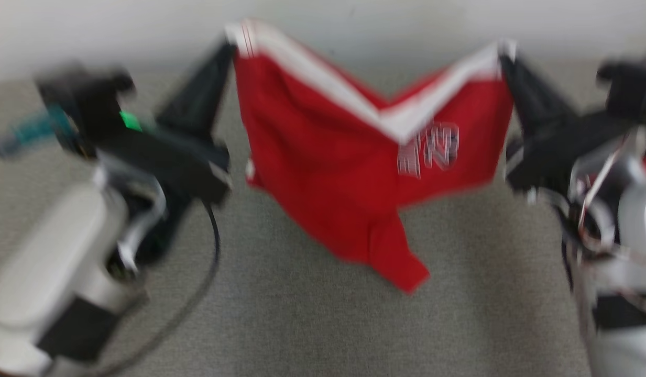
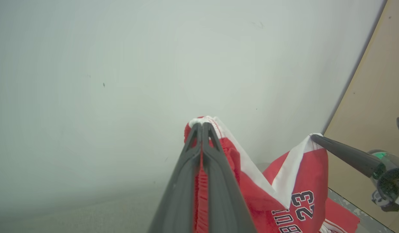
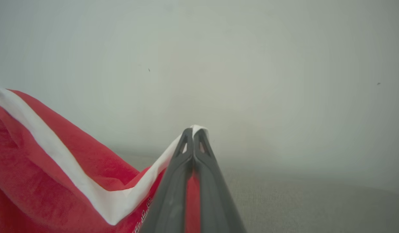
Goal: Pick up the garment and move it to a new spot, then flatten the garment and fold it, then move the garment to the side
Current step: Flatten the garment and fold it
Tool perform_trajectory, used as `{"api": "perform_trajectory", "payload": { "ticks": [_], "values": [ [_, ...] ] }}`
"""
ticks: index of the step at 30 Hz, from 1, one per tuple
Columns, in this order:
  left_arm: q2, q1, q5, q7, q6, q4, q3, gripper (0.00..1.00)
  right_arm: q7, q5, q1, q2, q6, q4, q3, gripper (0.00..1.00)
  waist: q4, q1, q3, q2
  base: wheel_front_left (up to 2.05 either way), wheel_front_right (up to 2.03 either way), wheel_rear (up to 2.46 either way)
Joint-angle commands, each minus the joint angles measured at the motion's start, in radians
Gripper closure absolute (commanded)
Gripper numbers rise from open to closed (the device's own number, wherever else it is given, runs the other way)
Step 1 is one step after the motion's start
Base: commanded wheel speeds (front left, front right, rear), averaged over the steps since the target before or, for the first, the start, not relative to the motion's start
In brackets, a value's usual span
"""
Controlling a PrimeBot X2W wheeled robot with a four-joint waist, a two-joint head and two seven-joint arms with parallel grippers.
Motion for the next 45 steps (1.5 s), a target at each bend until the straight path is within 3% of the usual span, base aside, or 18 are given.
{"api": "perform_trajectory", "payload": {
  "ticks": [1, 6, 8, 12, 15, 23, 28, 31, 37, 45],
  "values": [
    [0.009, -0.104, 0.014, 0.030, -0.007, 0.029, 0.023, 1.00, -0.028, -0.004, -0.131, -0.012, 0.002, 0.041, 0.021, 1.00, -0.056, -0.0001, 0.200, -0.0001, 0.00, 0.00, 0.00],
    [-0.018, -0.362, 0.005, -0.004, 0.015, 0.121, 0.136, 1.00, -0.184, -0.111, -0.474, -0.008, 0.002, 0.198, 0.042, 1.00, -0.100, -0.0001, 0.327, -0.0001, 0.00, 0.00, 0.00],
    [-0.031, -0.478, 0.036, -0.078, 0.019, 0.155, 0.181, 1.00, -0.321, -0.192, -0.644, 0.029, 0.002, 0.274, -0.012, 1.00, -0.117, -0.0001, 0.357, -0.0001, 0.00, 0.00, 0.00],
    [-0.056, -0.578, 0.065, -0.180, -0.014, 0.159, 0.210, 1.00, -0.475, -0.292, -0.791, 0.048, 0.002, 0.342, -0.070, 1.00, -0.119, -0.0001, 0.367, -0.0001, 0.00, 0.00, 0.00],
    [-0.064, -0.580, 0.060, -0.213, -0.052, 0.158, 0.224, 1.00, -0.512, -0.335, -0.815, 0.037, 0.002, 0.393, -0.060, 1.00, -0.115, -0.0001, 0.372, -0.0001, 0.00, 0.00, 0.00],
    [-0.059, -0.330, 0.083, -0.241, -0.111, 0.239, 0.182, 1.00, -0.429, -0.275, -0.620, 0.009, 0.002, 0.547, 0.055, 1.00, -0.115, -0.0001, 0.352, -0.0001, 0.00, 0.00, 0.00],
    [-0.106, -0.083, 0.084, -0.248, -0.141, 0.248, 0.242, 1.00, -0.388, -0.169, -0.438, -0.011, 0.001, 0.538, 0.119, 1.00, -0.109, -0.0001, 0.291, -0.0001, 0.00, 0.00, 0.00],
    [-0.161, 0.080, 0.103, -0.247, -0.158, 0.241, 0.298, 1.00, -0.351, -0.088, -0.312, -0.034, 0.001, 0.496, 0.149, 1.00, -0.095, -0.0001, 0.214, -0.0001, 0.00, 0.00, 0.00],
    [-0.228, 0.352, 0.161, -0.247, -0.171, 0.279, 0.305, 1.00, -0.224, 0.011, -0.020, -0.123, 0.001, 0.359, 0.213, 1.00, -0.087, -0.0001, 0.026, -0.0001, 0.00, 0.00, 0.00],
    [-0.221, 0.599, 0.212, -0.247, -0.172, 0.325, 0.238, 1.00, 0.064, 0.175, 0.359, -0.276, 0.001, 0.102, 0.311, 1.00, -0.100, -0.0001, -0.163, -0.0001, 0.00, 0.00, 0.00]
  ]
}}
